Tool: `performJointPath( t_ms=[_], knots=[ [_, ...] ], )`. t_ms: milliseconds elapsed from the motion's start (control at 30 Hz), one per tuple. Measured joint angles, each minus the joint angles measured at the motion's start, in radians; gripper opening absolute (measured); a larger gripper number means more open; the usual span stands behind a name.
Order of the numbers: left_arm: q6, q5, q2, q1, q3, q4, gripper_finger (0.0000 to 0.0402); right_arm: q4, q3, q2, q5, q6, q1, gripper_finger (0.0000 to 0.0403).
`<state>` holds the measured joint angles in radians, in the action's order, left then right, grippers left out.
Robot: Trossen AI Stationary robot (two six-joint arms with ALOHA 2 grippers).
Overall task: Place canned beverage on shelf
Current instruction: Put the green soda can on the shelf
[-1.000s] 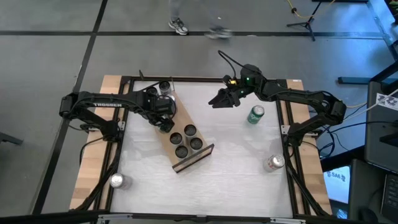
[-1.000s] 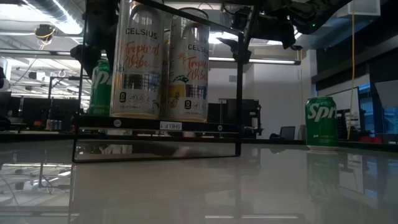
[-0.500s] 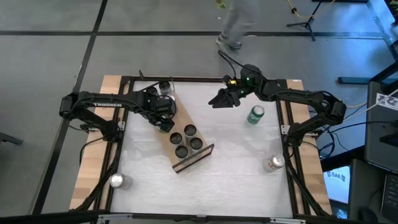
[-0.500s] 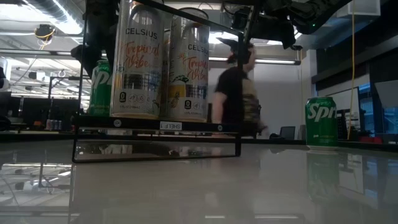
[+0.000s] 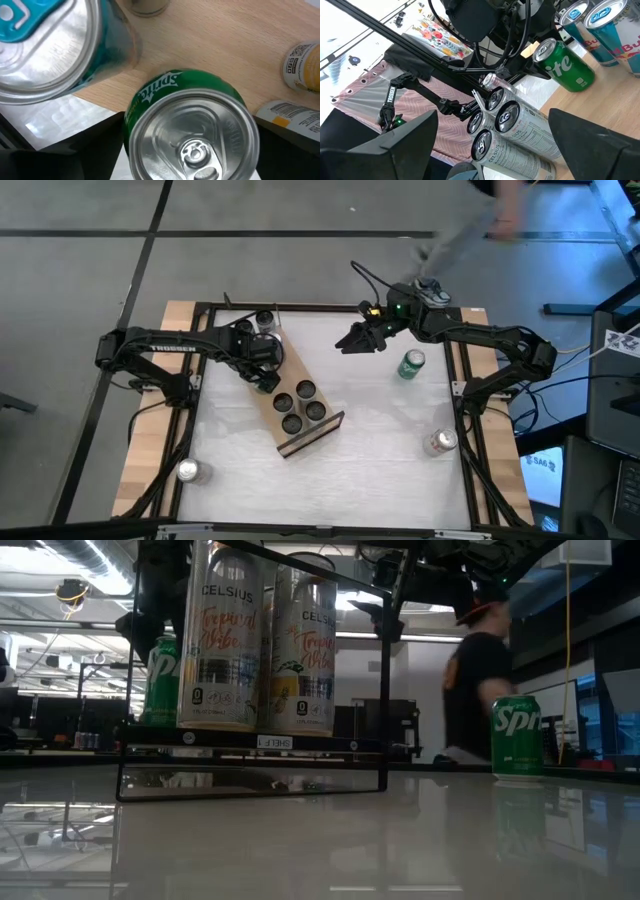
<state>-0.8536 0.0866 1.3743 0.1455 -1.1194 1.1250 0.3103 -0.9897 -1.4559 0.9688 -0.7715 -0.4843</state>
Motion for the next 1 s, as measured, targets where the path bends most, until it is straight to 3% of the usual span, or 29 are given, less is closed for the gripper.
performJointPath(
  t_ms=[333,1000],
  knots=[
    [0.000,-0.007,-0.006,0.000,-0.004,0.000,0.0391,0.000,0.000,0.000,0.000,0.000,0.000,0.0374],
    [0.054,-0.025,-0.016,0.000,-0.184,0.065,0.0391,0.000,0.000,0.000,0.000,0.000,0.000,0.0374]
  ],
)
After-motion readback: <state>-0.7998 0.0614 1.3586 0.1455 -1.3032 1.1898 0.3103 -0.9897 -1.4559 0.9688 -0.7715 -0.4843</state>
